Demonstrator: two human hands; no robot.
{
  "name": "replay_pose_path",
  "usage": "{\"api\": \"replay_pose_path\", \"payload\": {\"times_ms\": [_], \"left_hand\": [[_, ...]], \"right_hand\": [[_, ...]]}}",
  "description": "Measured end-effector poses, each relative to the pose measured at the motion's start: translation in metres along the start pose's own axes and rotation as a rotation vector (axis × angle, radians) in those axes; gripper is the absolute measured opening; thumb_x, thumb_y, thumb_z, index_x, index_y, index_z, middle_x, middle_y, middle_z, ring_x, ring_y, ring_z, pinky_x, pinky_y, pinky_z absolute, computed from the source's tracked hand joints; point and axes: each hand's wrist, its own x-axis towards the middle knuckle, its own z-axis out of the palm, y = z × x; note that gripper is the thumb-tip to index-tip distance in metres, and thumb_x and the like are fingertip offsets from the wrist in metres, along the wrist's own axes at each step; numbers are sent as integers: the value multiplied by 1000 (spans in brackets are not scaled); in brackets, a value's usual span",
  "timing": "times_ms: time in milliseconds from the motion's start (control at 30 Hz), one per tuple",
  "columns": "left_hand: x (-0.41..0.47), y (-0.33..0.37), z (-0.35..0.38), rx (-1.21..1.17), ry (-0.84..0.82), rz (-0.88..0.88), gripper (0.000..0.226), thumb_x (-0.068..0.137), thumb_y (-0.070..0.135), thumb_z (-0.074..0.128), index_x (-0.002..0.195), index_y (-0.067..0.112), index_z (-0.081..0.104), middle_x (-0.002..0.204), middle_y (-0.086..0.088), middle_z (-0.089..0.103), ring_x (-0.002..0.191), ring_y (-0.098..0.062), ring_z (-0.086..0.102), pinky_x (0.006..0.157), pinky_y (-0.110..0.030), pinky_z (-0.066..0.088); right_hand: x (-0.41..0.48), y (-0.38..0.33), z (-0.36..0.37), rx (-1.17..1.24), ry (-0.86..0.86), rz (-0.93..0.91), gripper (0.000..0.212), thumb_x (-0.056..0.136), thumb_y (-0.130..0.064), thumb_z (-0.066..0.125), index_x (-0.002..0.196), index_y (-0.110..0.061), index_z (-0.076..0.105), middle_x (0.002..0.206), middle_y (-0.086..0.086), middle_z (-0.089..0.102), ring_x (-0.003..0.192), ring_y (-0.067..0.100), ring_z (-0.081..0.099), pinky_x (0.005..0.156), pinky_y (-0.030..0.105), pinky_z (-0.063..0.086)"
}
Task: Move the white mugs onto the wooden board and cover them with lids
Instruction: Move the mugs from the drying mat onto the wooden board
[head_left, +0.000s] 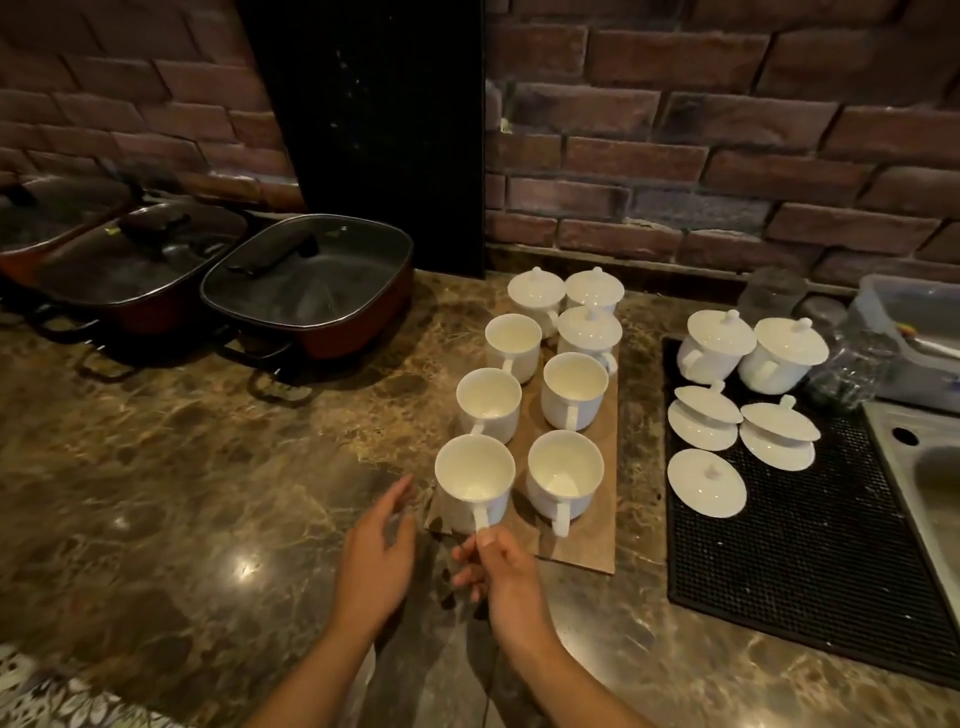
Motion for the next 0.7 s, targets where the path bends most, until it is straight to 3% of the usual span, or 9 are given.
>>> {"api": "replay_pose_path", "payload": {"times_ms": [33, 200, 400, 533, 700], "left_hand": [[6, 20, 14, -39, 84, -3, 42, 95, 15, 51, 134, 31, 52, 129, 12, 56, 118, -7, 50, 99, -31, 40], [19, 22, 22, -172, -28, -89, 47, 92, 5, 49, 121, 40, 59, 119, 19, 60, 107, 6, 53, 85, -15, 40], [31, 23, 28, -218, -8, -153, 41, 92, 4, 50, 119, 33, 63, 117, 13, 63, 111, -7, 56, 92, -28, 45], [34, 24, 29, -237, -3, -140, 39, 91, 2, 51, 114, 29, 66, 113, 12, 66, 107, -5, 58, 88, -24, 46], [36, 25, 30, -264, 10, -157, 39, 92, 3, 50, 106, 36, 65, 106, 20, 66, 101, 0, 59, 77, -17, 46]], "right_hand": [[1, 4, 3, 3, 5, 1, 29, 101, -15, 37, 80, -9, 56, 75, 7, 62, 54, 9, 56, 48, 18, 40], [8, 22, 14, -17, 33, -1, 29, 102, -19, 37, 83, -7, 57, 76, 12, 60, 65, 23, 57, 52, 28, 44], [13, 26, 24, -81, 49, -27, 30, 102, -21, 35, 85, -14, 59, 85, 8, 64, 70, 19, 62, 55, 23, 46], [15, 31, 28, -84, 74, -33, 29, 101, -21, 38, 84, -16, 61, 84, 10, 66, 72, 23, 62, 66, 35, 48], [17, 38, 33, -116, 79, -33, 28, 101, -26, 38, 91, -16, 62, 85, 9, 66, 71, 18, 62, 69, 34, 50]]}}
